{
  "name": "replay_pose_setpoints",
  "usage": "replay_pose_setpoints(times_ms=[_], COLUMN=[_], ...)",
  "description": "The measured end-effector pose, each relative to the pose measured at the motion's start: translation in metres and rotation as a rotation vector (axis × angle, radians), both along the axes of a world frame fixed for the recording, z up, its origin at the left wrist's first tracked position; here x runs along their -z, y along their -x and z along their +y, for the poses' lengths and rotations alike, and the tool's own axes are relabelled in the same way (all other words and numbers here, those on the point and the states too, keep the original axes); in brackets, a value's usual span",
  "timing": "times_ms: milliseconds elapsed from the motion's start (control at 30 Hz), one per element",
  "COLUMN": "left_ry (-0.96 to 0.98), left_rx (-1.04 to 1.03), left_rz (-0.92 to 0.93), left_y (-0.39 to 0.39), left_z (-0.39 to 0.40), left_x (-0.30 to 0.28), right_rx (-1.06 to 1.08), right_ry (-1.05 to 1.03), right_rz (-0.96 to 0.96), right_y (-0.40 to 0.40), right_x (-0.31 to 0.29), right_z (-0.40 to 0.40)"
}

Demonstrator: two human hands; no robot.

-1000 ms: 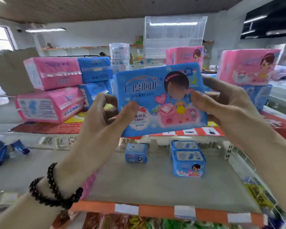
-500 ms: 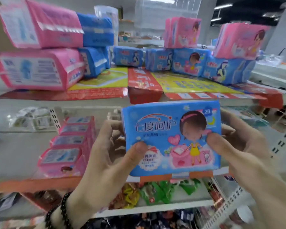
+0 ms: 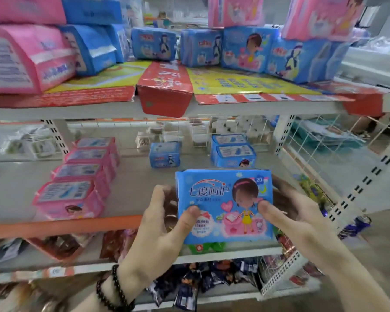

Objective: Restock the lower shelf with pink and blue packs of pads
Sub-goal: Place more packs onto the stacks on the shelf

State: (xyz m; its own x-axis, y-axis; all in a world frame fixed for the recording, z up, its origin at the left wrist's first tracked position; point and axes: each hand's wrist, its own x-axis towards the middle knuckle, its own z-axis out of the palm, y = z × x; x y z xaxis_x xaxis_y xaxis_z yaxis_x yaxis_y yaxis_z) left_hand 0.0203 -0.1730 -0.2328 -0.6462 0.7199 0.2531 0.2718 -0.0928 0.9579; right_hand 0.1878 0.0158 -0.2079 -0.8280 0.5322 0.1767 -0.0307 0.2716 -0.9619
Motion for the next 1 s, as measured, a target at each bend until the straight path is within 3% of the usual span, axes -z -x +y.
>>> replay_pose_setpoints(times_ms=[200, 367, 700, 900, 1000], left_ry=[0.129, 0.321, 0.437, 0.545, 0.492], left_rx=[-0.062, 0.019, 0.082, 0.097, 0.087], left_rz=[-0.002, -0.05, -0.173, 0.044, 0.03], left_y=[-0.018, -0.023, 0.002, 0.043, 0.065], left_z=[0.04, 0.073, 0.1, 0.117, 0.131], left_x=[0.006, 0.014, 0.049, 0.064, 0.07], right_rx=[-0.044, -0.033, -0.045, 0.051, 0.092], right_ry=[0.136, 0.151, 0.172, 0.15, 0.067], right_rz=[-0.056, -0.115, -0.211, -0.237, -0.269], right_y=[-0.01, -0.008, 0.018, 0.045, 0.059], right_x=[0.021, 0.046, 0.085, 0.09, 0.088], right_z=[0.044, 0.077, 0.11, 0.125, 0.125])
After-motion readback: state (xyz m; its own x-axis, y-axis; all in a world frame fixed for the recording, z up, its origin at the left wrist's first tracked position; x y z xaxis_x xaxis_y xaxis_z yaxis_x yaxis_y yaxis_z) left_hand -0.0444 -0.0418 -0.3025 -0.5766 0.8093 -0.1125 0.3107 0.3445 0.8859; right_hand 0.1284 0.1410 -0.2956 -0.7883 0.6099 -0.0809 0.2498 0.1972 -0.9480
